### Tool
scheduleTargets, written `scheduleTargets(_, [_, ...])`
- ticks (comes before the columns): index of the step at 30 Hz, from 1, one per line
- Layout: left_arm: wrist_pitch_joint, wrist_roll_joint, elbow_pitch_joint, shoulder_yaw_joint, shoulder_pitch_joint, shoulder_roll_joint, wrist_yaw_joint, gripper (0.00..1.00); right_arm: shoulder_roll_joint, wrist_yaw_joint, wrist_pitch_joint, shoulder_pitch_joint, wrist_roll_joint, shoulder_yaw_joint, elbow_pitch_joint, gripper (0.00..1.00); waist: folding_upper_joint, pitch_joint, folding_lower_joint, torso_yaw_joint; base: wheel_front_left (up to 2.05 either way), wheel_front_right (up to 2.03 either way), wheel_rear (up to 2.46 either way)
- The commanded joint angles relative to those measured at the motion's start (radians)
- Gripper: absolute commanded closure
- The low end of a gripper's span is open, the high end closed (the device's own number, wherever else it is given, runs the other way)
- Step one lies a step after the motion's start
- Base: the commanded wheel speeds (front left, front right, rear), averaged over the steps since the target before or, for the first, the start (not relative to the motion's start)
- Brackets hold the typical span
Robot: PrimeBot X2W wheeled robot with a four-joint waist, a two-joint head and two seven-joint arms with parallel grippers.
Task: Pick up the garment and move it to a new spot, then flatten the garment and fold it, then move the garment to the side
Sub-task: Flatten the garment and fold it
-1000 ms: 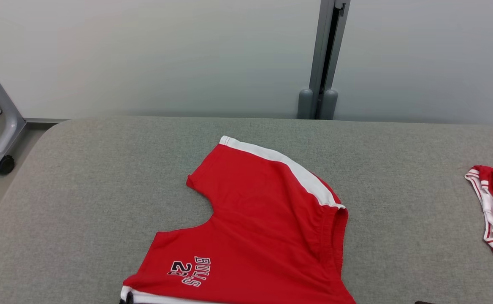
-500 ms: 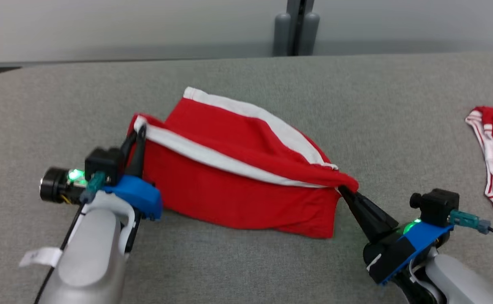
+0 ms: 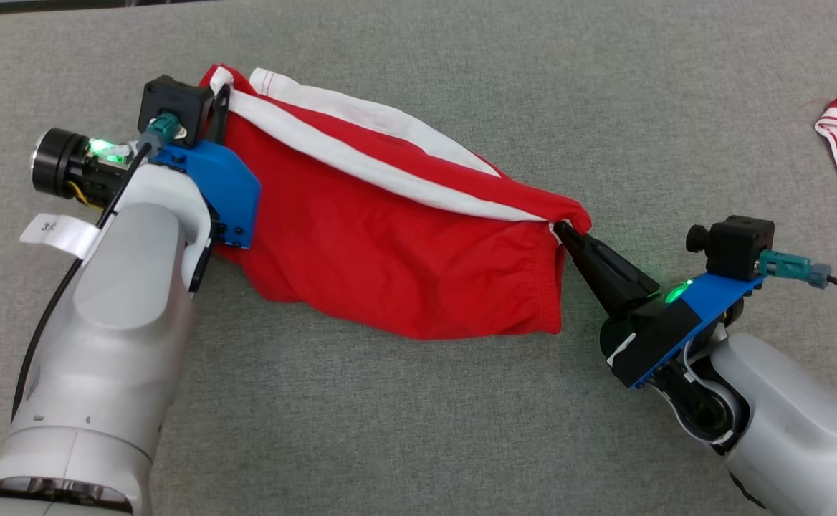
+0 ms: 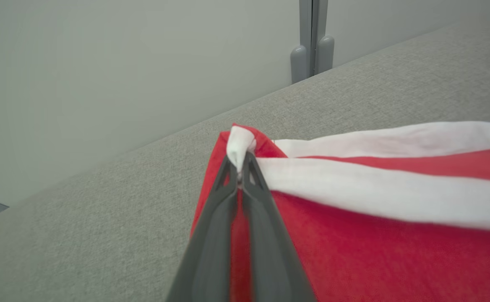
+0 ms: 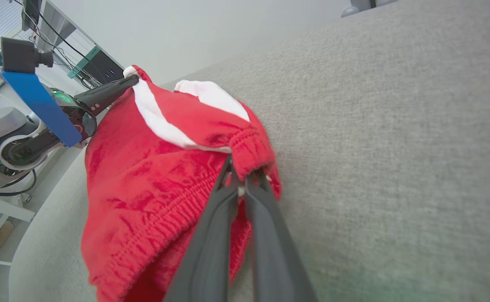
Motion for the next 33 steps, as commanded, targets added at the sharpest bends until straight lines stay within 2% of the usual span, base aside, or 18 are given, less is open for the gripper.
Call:
scheduleTargets(1, [-0.012, -0.002, 0.028, 0.0, -0.031, -0.005, 0.007, 1.0, 0.0, 0.0, -0.016, -0.024, 0.025, 0.013, 0.012, 1.0, 0.0, 0.008, -0.0003, -0.004, 0.0, 0.0, 0.0])
scheduleTargets(11, [-0.12, -0.023, 0.142, -0.007, -0.094, -0.023, 0.015, 1.0, -0.01, 0.0, -0.053, -0.047, 0.09, 0.083, 0.054, 1.0, 0.0, 0.006, -0.0003, -0.022, 0.0, 0.0, 0.0])
scheduleTargets(12, [-0.131, -0.028, 0.151, -0.006, -0.092, -0.024, 0.017, 0.55, -0.01, 0.0, -0.055, -0.047, 0.085, 0.08, 0.063, 0.63, 0.0, 0.002, -0.0003, -0.022, 0.0, 0.0, 0.0])
scheduleTargets(13, [-0.137, -0.035, 0.165, -0.002, -0.083, -0.029, 0.023, 0.0, -0.009, 0.0, -0.057, -0.045, 0.077, 0.077, 0.075, 0.0, 0.0, -0.003, -0.0003, -0.023, 0.0, 0.0, 0.0])
scheduleTargets(16, [-0.156, -0.059, 0.195, 0.015, -0.055, -0.037, 0.032, 0.0, 0.003, 0.0, -0.06, -0.037, 0.028, 0.041, 0.102, 0.0, 0.0, -0.022, -0.0003, -0.023, 0.0, 0.0, 0.0])
scheduleTargets(21, [-0.19, -0.092, 0.166, 0.047, 0.017, -0.028, 0.067, 0.0, 0.046, 0.0, -0.06, 0.025, -0.137, -0.131, 0.145, 0.0, 0.0, -0.059, -0.0003, -0.02, 0.0, 0.0, 0.0])
scheduleTargets(28, [-0.192, -0.147, -0.127, 0.132, 0.255, -0.026, 0.112, 0.0, 0.151, 0.0, -0.06, 0.141, -0.479, -0.436, 0.142, 0.0, 0.0, -0.106, -0.0003, -0.003, 0.0, 0.0, 0.0])
scheduleTargets(29, [-0.192, -0.147, -0.127, 0.132, 0.255, -0.026, 0.112, 0.0, 0.151, 0.0, -0.06, 0.141, -0.479, -0.436, 0.142, 0.0, 0.0, -0.106, -0.0003, -0.003, 0.0, 0.0, 0.0])
scheduleTargets(30, [-0.192, -0.151, -0.21, 0.152, 0.329, -0.034, 0.116, 0.0, 0.182, 0.0, -0.06, 0.177, -0.562, -0.511, 0.128, 0.0, 0.0, -0.12, -0.0003, 0.005, 0.0, 0.0, 0.0])
scheduleTargets(32, [-0.192, -0.151, -0.251, 0.161, 0.367, -0.04, 0.116, 0.0, 0.197, 0.0, -0.06, 0.196, -0.6, -0.543, 0.121, 0.0, 0.0, -0.129, -0.0003, 0.009, 0.0, 0.0, 0.0])
scheduleTargets(33, [-0.192, -0.144, -0.319, 0.173, 0.435, -0.048, 0.111, 0.0, 0.226, 0.0, -0.06, 0.227, -0.672, -0.602, 0.107, 0.0, 0.0, -0.147, -0.0003, 0.016, 0.0, 0.0, 0.0])
